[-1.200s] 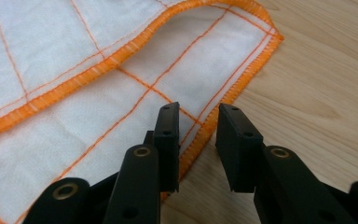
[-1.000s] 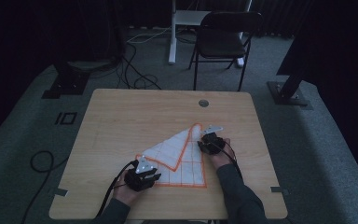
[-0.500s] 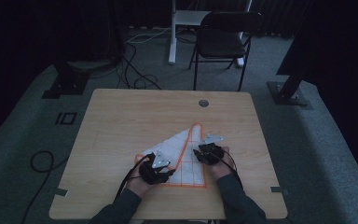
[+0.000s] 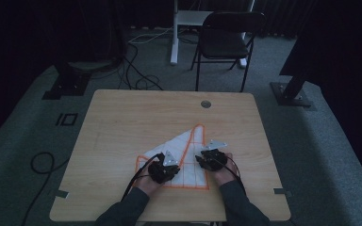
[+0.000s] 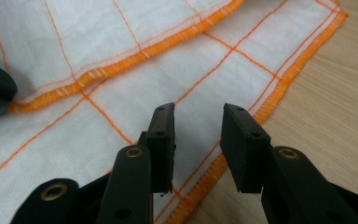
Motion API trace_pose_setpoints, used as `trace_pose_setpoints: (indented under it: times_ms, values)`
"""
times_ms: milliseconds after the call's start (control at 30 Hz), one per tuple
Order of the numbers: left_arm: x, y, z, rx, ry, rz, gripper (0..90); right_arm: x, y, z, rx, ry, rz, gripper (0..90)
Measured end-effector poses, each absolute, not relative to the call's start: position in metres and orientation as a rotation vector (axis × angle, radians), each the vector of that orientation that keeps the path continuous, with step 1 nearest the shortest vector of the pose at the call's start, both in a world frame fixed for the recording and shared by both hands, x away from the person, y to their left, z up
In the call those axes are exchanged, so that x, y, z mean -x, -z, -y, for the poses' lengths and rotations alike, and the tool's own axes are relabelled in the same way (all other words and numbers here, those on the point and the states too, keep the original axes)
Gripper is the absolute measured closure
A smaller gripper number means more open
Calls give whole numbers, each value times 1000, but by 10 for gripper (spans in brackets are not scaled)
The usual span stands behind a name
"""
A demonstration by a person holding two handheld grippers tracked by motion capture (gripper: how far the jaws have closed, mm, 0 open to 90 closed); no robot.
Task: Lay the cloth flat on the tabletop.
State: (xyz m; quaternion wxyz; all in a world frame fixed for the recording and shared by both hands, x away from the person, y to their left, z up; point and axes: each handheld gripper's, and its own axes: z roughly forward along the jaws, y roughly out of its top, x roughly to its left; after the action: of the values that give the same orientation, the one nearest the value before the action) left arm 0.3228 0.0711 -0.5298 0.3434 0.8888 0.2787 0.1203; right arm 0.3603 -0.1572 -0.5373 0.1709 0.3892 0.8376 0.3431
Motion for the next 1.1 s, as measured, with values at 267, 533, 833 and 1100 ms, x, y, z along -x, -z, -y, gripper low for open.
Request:
trace_pose_setpoints:
  times_ms: [267, 533, 833, 1100]
  values:
    - [-330, 522, -81, -2276, -349, -753, 884, -359, 538, 158, -1106, -980, -2379, 647]
    - [-353, 507, -107, -2207, -422, -844, 884, -357, 539, 160, -1109, -987, -2380, 646]
    - [-378, 503, -135, -2138, -531, -942, 885, -357, 539, 160, -1110, -988, -2380, 647]
    - [-402, 504, -158, -2116, -550, -1037, 884, -357, 539, 160, -1109, -990, -2380, 647]
